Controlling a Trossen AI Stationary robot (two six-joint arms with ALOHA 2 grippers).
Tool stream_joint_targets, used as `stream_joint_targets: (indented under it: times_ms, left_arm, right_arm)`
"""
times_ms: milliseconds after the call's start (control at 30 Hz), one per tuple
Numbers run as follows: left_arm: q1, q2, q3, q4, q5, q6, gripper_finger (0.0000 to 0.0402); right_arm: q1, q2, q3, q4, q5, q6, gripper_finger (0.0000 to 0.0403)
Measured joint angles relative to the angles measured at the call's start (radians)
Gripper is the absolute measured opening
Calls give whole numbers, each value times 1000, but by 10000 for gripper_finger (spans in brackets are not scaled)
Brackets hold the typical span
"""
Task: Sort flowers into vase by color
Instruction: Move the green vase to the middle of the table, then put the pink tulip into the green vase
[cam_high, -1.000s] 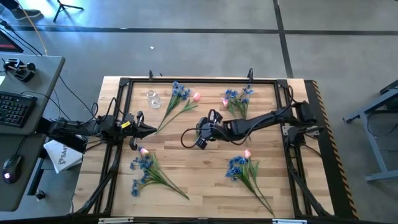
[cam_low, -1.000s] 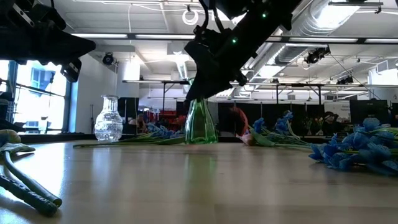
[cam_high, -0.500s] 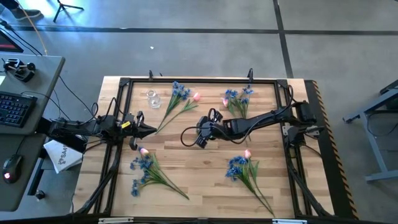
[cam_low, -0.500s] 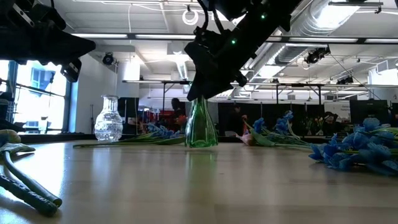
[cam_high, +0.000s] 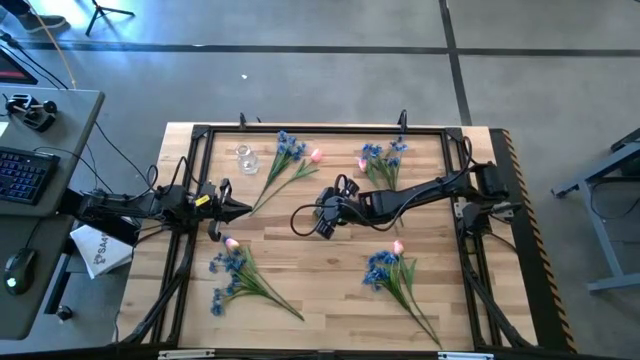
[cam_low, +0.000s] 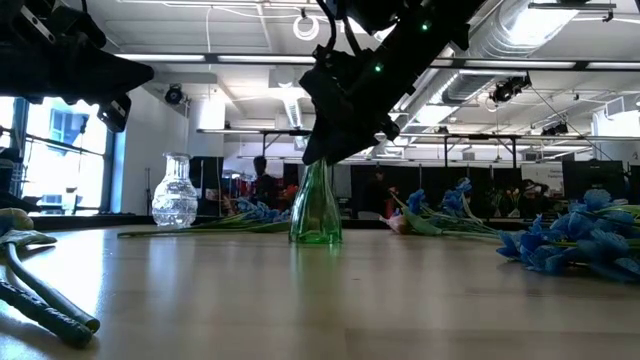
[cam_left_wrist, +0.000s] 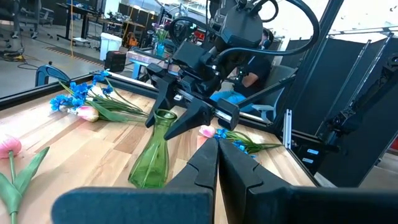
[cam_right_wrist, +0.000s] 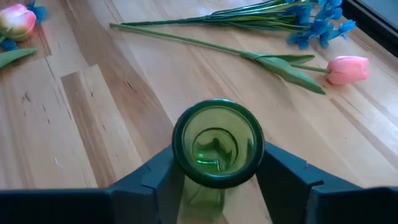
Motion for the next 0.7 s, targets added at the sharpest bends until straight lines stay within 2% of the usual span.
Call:
stream_joint_targets:
  times_ms: [267, 400, 700]
  left_arm:
    - [0, 0, 0, 0, 0, 0, 0]
    - [0, 0, 0, 0, 0, 0, 0]
    - [0, 0, 0, 0, 1, 0, 0]
  right_arm:
    - [0, -10, 0, -4, 0, -19, 249]
    - [2, -48, 0, -50, -3, -19, 255]
    - [25, -151, 0, -298, -119, 94, 255]
